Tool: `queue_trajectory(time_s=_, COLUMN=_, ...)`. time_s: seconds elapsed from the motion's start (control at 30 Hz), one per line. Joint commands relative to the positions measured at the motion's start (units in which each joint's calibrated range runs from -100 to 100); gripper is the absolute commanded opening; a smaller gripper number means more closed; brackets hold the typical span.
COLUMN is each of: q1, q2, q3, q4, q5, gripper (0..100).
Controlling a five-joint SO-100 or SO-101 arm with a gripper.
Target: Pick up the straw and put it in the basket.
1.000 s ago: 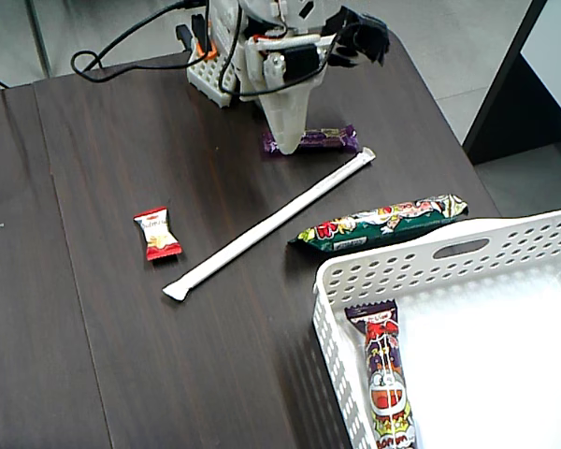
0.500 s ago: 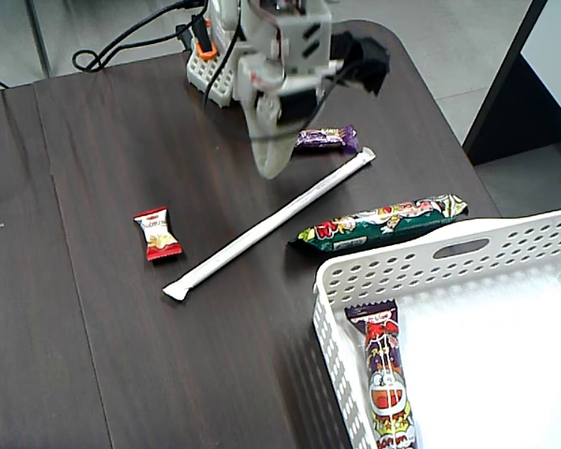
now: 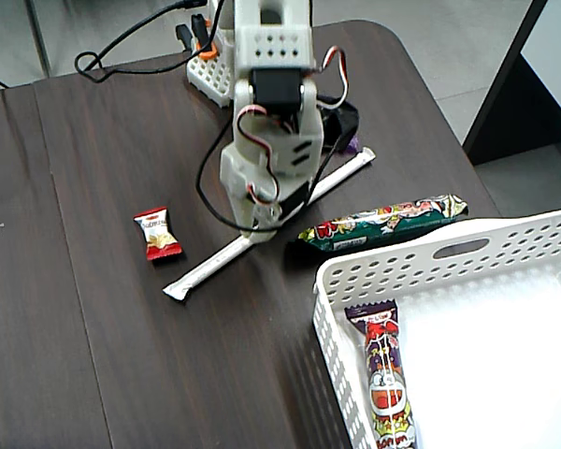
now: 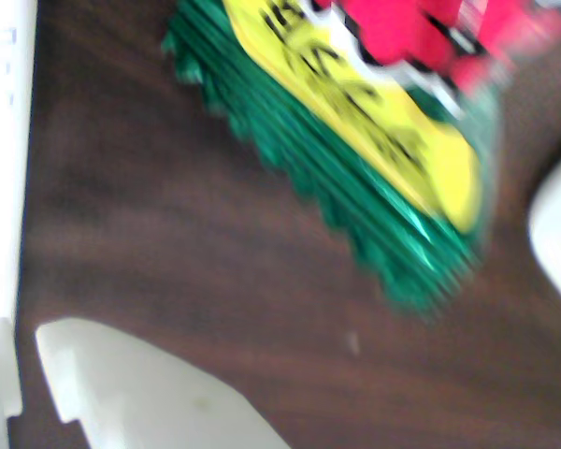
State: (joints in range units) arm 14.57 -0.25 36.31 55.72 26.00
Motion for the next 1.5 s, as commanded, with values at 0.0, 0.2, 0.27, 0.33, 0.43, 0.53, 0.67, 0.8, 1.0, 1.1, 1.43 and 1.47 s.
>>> queue_trajectory(time_s=0.0, q1=0.79, q2=3.16, q3=-4.52, q4=-5.28, q5=1.94, gripper=2)
queue_trajectory(time_s=0.2, q1=0.79, q2=4.75, q3=-4.61, q4=-5.36, q5=1.67, gripper=8)
queue_trajectory(time_s=0.27, q1=0.64, q2=4.58, q3=-5.16, q4=-3.57, q5=0.53, gripper=14)
queue_trajectory(time_s=0.33, q1=0.13, q2=3.75, q3=-8.62, q4=0.28, q5=0.37, gripper=16)
queue_trajectory(time_s=0.43, q1=0.13, q2=2.25, q3=-13.90, q4=5.83, q5=0.32, gripper=16)
queue_trajectory(time_s=0.53, q1=0.71, q2=2.00, q3=-16.73, q4=10.53, q5=0.32, gripper=16)
queue_trajectory(time_s=0.67, q1=2.18, q2=2.00, q3=-18.09, q4=12.92, q5=0.32, gripper=16)
queue_trajectory(time_s=0.8, q1=4.83, q2=2.83, q3=-17.09, q4=12.92, q5=0.48, gripper=16)
queue_trajectory(time_s=1.0, q1=7.84, q2=2.75, q3=-13.90, q4=12.92, q5=0.79, gripper=16)
queue_trajectory(time_s=1.1, q1=7.84, q2=2.83, q3=-12.17, q4=12.15, q5=0.79, gripper=16)
queue_trajectory(time_s=1.43, q1=8.80, q2=6.50, q3=-1.52, q4=-5.70, q5=0.74, gripper=16)
queue_trajectory(time_s=1.47, q1=8.80, q2=7.25, q3=-1.61, q4=-6.22, q5=0.79, gripper=16)
